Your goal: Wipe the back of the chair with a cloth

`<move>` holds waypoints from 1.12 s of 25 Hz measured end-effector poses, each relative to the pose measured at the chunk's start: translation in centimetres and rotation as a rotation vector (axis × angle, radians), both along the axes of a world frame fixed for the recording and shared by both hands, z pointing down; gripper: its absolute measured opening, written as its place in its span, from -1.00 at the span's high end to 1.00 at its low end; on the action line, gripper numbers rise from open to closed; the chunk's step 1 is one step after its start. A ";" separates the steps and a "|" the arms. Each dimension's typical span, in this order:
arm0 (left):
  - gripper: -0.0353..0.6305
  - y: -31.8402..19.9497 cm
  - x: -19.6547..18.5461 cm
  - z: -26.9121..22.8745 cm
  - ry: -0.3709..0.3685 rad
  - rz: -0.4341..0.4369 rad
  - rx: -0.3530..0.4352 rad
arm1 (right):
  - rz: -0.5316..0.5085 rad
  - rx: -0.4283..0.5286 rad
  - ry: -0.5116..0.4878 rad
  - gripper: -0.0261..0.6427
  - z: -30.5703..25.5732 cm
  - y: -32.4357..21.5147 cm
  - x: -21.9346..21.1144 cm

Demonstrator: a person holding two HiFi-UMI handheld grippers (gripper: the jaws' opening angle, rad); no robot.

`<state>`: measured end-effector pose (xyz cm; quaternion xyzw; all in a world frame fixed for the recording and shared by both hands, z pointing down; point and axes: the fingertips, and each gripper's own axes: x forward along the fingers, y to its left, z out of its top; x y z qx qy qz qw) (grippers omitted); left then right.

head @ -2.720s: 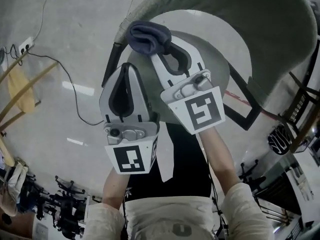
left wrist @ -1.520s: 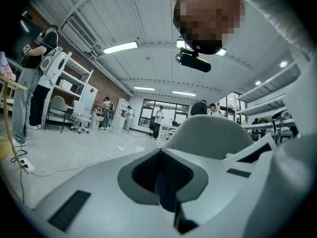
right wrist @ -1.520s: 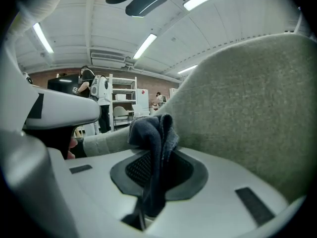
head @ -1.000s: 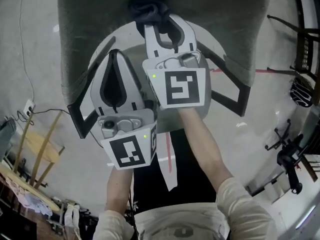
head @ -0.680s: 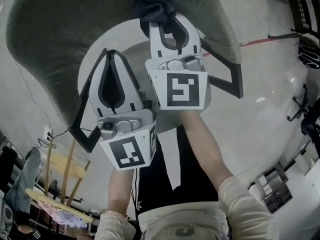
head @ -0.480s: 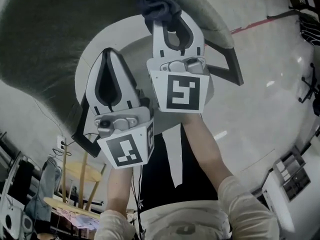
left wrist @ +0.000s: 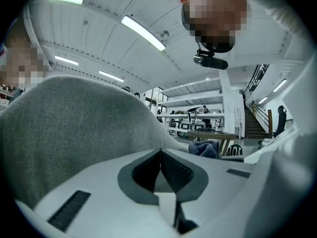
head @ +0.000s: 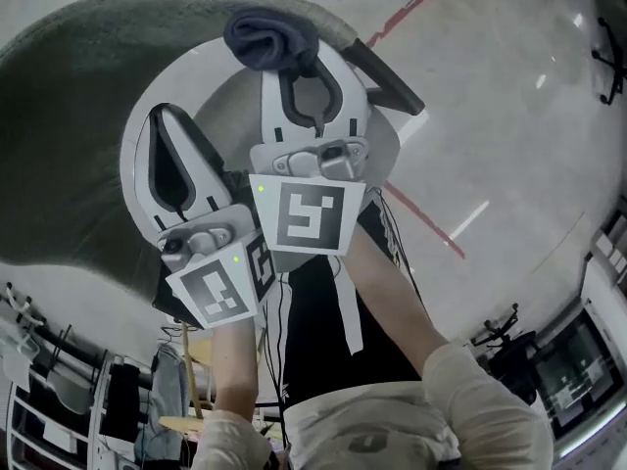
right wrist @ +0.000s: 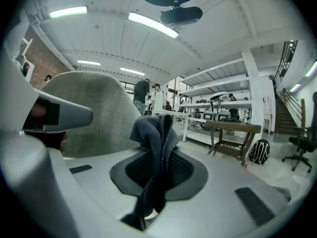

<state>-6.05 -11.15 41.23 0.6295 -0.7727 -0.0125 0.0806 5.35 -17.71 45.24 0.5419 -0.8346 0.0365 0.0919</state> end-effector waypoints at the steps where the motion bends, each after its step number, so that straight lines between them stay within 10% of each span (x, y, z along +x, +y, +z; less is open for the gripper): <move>1: 0.85 -0.2 0.5 0.1 0.001 0.012 -0.002 | -0.004 -0.004 0.018 0.74 -0.1 0.0 0.4; 28: 0.85 0.1 2.5 0.3 0.005 0.050 0.011 | -0.017 -0.007 0.020 0.74 -0.2 0.9 3.4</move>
